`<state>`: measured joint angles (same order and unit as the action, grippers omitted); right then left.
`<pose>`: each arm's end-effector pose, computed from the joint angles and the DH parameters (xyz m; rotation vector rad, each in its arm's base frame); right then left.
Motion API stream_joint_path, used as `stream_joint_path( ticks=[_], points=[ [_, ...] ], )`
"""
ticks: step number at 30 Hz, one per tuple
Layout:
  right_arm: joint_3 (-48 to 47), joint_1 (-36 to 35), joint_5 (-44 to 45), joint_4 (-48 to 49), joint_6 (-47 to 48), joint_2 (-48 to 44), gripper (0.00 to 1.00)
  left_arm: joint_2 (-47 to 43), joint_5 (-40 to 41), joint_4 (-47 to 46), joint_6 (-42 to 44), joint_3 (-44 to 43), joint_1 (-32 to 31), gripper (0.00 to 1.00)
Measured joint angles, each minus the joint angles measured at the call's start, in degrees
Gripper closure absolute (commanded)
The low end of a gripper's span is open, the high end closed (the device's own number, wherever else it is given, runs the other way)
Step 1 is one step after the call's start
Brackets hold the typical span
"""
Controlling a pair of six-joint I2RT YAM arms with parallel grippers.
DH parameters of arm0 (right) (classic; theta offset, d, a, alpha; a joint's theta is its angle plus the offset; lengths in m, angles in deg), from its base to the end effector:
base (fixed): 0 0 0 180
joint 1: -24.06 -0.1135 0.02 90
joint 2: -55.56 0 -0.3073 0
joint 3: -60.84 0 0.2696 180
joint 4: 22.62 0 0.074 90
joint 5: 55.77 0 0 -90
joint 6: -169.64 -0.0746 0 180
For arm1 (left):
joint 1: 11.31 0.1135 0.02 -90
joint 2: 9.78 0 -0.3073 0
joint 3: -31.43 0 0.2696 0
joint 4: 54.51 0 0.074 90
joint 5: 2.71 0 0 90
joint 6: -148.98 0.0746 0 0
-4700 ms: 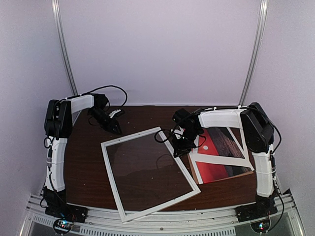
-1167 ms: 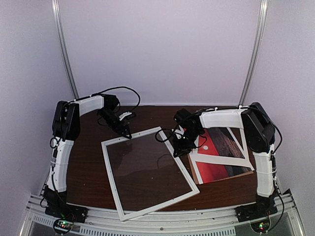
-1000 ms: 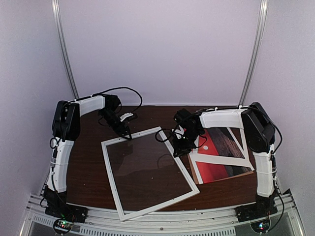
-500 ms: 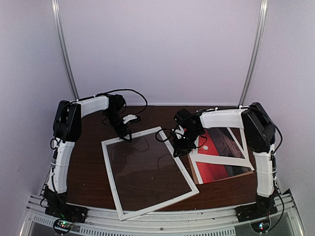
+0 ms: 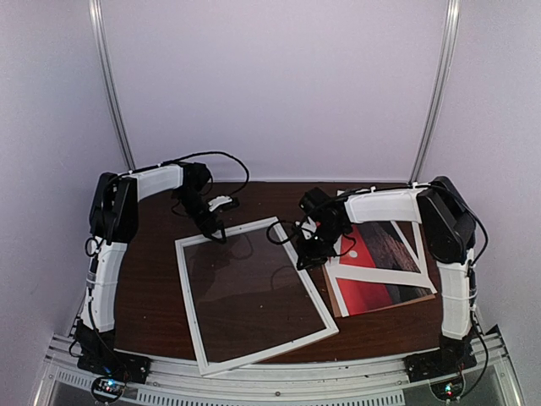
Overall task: Put the photo into the frame
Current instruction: Press the glass panel onto the frame body.
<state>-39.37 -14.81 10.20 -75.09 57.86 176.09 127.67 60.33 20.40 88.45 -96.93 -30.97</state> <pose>0.3476 0.3192 0.1488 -0.5405 2.9480 0.7792 0.4852 -0.2092 0.1390 1.2477 2.6413 -0.6845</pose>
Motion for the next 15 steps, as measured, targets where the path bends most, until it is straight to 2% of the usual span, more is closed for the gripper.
stream_joint_path(
  ticks=[15],
  points=[
    [2.6, 0.4, 2.3, 3.2, 4.9, -4.8, 1.0, 0.6, -5.5, -0.2, 1.1, -2.1, 1.3, 0.15]
  ],
)
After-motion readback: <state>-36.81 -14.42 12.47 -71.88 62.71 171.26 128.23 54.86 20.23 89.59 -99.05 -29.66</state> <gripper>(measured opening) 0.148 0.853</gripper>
